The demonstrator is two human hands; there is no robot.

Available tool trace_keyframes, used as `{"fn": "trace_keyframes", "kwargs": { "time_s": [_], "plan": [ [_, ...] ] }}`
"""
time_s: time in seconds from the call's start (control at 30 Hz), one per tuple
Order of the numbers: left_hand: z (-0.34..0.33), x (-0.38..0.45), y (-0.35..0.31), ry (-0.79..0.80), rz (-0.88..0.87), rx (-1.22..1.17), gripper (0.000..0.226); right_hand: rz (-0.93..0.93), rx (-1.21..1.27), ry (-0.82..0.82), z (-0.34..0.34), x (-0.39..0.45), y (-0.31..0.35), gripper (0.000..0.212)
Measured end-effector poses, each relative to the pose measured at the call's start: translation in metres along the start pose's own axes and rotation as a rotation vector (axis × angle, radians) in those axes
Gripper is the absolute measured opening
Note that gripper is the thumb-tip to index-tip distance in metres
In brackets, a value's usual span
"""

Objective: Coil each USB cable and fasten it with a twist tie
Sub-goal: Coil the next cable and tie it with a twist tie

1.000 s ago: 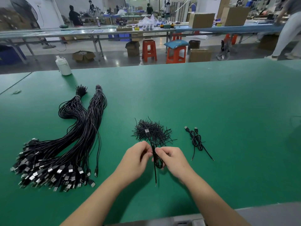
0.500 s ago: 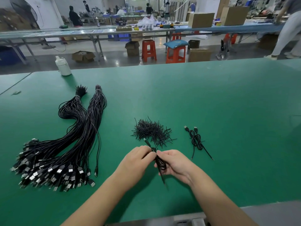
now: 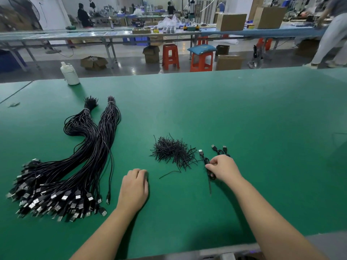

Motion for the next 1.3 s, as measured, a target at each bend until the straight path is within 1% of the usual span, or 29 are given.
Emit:
{"fn": "trace_keyframes", "kwargs": {
  "time_s": [0.1, 0.2, 0.33, 0.43, 0.47, 0.6, 0.7, 0.8, 0.9, 1.0, 1.07, 1.13, 1.2, 1.27, 1.3],
  "plan": [
    [-0.002, 0.000, 0.000, -0.015, -0.006, 0.001, 0.022, -0.015, -0.127, -0.025, 0.001, 0.016, -0.004, 0.022],
    [0.000, 0.000, 0.003, -0.034, 0.014, -0.005, 0.024, 0.024, -0.278, -0.049, -0.002, 0.027, 0.003, 0.022],
    [-0.001, 0.000, 0.004, -0.033, 0.022, -0.006, 0.025, 0.045, -0.411, -0.089, -0.002, 0.038, 0.003, 0.016],
    [-0.002, 0.000, 0.005, -0.028, 0.032, -0.008, 0.025, 0.053, -0.448, -0.158, 0.005, 0.042, -0.001, 0.003],
    [-0.002, 0.000, 0.005, -0.028, 0.034, -0.009, 0.025, 0.059, -0.471, -0.175, 0.007, 0.042, -0.003, 0.008],
    [0.000, -0.001, 0.004, -0.042, 0.024, -0.010, 0.024, 0.063, -0.574, -0.230, 0.014, 0.043, -0.010, 0.014],
    [0.000, -0.001, 0.004, -0.046, 0.022, -0.018, 0.022, -0.004, -0.561, -0.251, 0.018, 0.044, -0.020, 0.034],
    [0.000, -0.001, 0.005, -0.049, 0.029, -0.025, 0.012, -0.123, -0.420, -0.188, 0.013, 0.043, -0.036, 0.047],
    [0.001, -0.002, 0.006, -0.053, 0.038, -0.032, 0.009, -0.158, -0.349, -0.150, 0.009, 0.043, -0.042, 0.046],
    [0.001, -0.001, 0.006, -0.054, 0.036, -0.034, 0.008, -0.154, -0.355, -0.149, 0.010, 0.042, -0.043, 0.044],
    [0.003, -0.001, 0.005, -0.061, 0.032, -0.035, 0.007, -0.160, -0.405, -0.162, 0.014, 0.040, -0.044, 0.044],
    [0.004, -0.001, 0.005, -0.064, 0.029, -0.033, 0.006, -0.130, -0.539, -0.242, 0.022, 0.037, -0.038, 0.046],
    [0.003, -0.002, 0.004, -0.062, 0.025, -0.033, 0.007, -0.025, -0.605, -0.380, 0.029, 0.029, -0.018, 0.043],
    [0.003, -0.002, 0.004, -0.060, 0.026, -0.038, 0.008, 0.140, -0.526, -0.443, 0.019, 0.016, 0.013, 0.038],
    [0.004, -0.002, 0.004, -0.063, 0.027, -0.039, 0.008, 0.221, -0.438, -0.426, 0.007, 0.008, 0.030, 0.037]
  ]
}}
Point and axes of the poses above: each hand's wrist, its own x-axis towards the middle knuckle, its own z-axis out of the back of the hand, y = z × x, the point moved 10 cm from there along x, towards the middle knuckle, and after that the axes turned 6 degrees about -y, right-handed, at the moved point
